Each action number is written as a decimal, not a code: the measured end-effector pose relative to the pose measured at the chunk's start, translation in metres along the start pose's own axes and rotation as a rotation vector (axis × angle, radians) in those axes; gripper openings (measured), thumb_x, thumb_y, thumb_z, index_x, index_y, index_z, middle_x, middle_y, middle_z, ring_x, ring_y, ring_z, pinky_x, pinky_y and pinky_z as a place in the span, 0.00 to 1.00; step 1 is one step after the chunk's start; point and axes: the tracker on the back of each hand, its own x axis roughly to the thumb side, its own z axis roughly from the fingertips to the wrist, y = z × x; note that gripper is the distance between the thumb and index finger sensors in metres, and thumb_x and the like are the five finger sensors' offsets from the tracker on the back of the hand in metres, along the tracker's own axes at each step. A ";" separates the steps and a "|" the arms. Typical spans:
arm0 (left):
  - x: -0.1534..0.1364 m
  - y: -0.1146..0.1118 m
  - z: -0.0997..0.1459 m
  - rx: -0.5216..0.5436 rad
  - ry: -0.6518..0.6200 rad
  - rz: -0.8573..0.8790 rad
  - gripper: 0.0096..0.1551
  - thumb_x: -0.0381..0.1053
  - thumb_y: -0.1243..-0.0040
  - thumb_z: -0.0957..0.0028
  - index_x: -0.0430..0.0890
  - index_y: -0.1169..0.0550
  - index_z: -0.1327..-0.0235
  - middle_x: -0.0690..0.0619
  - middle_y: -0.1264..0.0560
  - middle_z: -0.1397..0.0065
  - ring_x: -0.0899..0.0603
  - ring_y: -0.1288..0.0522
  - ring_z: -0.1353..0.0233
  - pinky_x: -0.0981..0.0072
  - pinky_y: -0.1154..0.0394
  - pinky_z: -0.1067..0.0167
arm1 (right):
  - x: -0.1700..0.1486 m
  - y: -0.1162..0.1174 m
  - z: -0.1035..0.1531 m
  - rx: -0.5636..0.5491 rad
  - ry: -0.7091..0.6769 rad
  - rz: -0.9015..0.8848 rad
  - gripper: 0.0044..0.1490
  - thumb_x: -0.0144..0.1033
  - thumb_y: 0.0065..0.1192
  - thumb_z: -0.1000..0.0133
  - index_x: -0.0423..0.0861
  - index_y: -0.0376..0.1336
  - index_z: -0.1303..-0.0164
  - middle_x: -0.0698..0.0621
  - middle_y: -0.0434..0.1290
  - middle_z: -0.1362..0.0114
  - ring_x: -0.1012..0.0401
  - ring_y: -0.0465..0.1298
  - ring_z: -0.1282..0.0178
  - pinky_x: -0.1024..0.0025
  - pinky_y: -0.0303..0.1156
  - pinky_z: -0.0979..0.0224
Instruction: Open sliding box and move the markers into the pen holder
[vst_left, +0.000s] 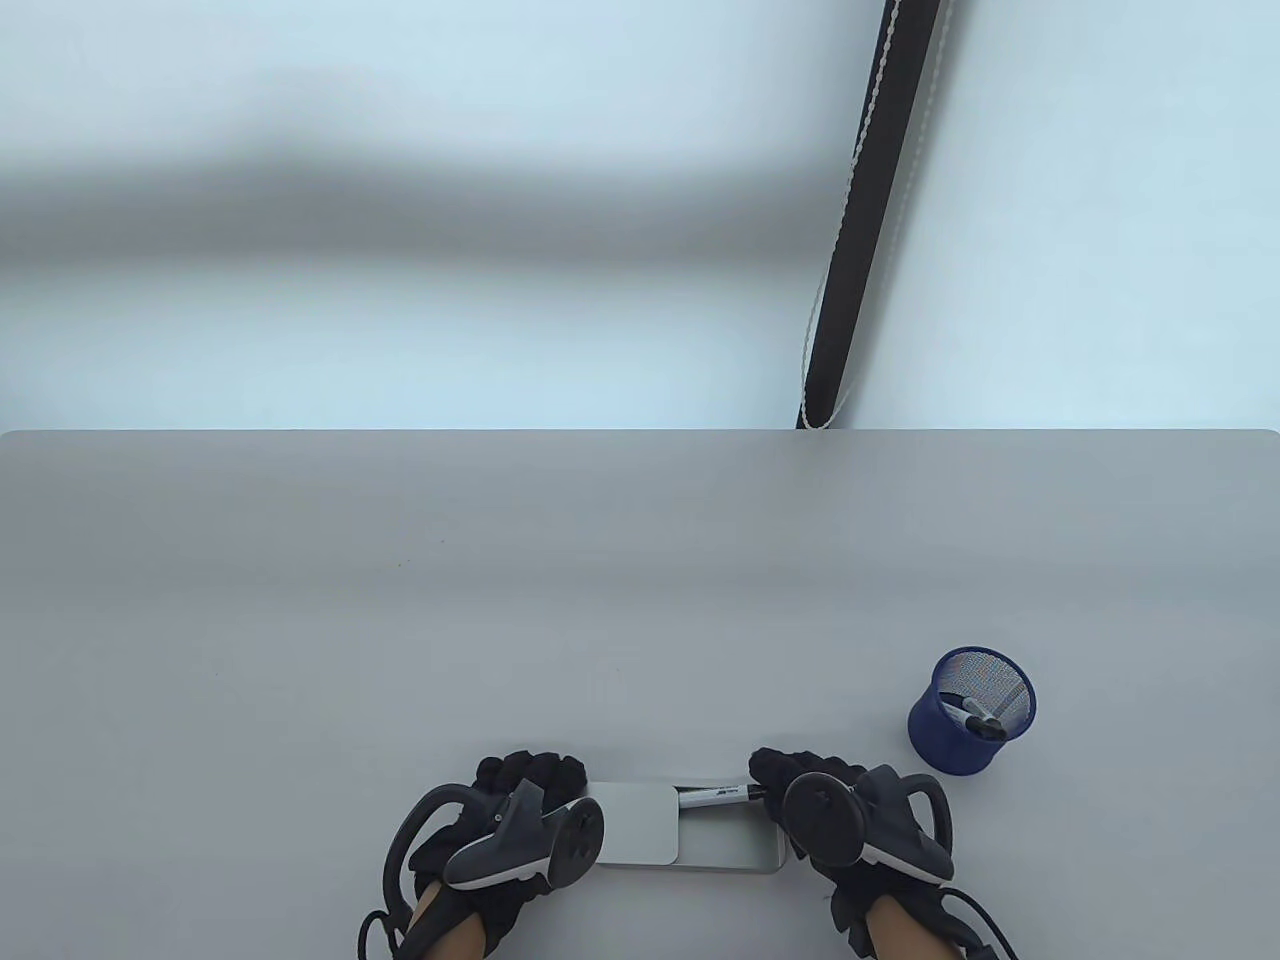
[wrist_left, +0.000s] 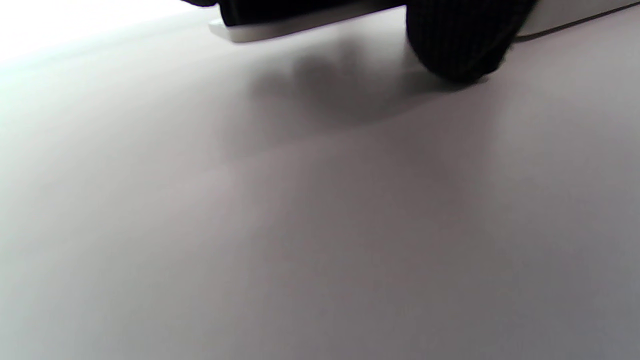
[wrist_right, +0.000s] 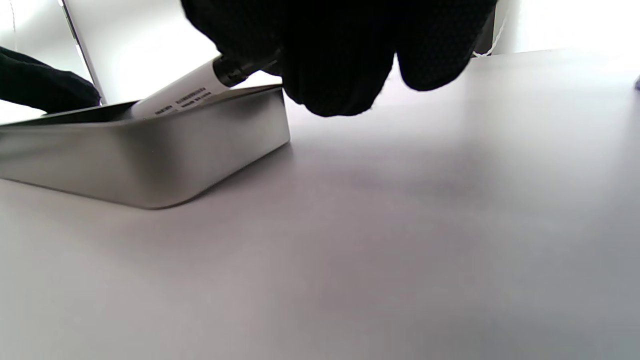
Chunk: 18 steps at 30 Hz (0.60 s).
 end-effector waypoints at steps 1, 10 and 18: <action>0.000 0.000 0.000 0.000 0.000 0.000 0.46 0.69 0.49 0.50 0.53 0.49 0.23 0.52 0.45 0.16 0.43 0.40 0.17 0.53 0.40 0.19 | -0.001 -0.001 0.000 0.001 0.003 -0.008 0.26 0.34 0.59 0.37 0.46 0.63 0.27 0.45 0.74 0.31 0.57 0.79 0.39 0.50 0.73 0.29; 0.000 0.000 0.000 0.000 0.000 0.000 0.46 0.69 0.49 0.50 0.53 0.49 0.23 0.52 0.45 0.16 0.43 0.40 0.17 0.53 0.40 0.19 | -0.017 -0.016 0.004 -0.014 0.038 -0.147 0.26 0.34 0.58 0.36 0.45 0.63 0.27 0.43 0.73 0.31 0.54 0.78 0.39 0.47 0.71 0.28; 0.000 0.000 0.000 0.000 0.000 0.000 0.46 0.69 0.49 0.50 0.53 0.49 0.23 0.52 0.45 0.16 0.43 0.40 0.17 0.53 0.40 0.19 | -0.025 -0.032 0.011 -0.067 0.060 -0.229 0.25 0.35 0.57 0.36 0.45 0.63 0.28 0.42 0.72 0.30 0.53 0.77 0.39 0.46 0.70 0.28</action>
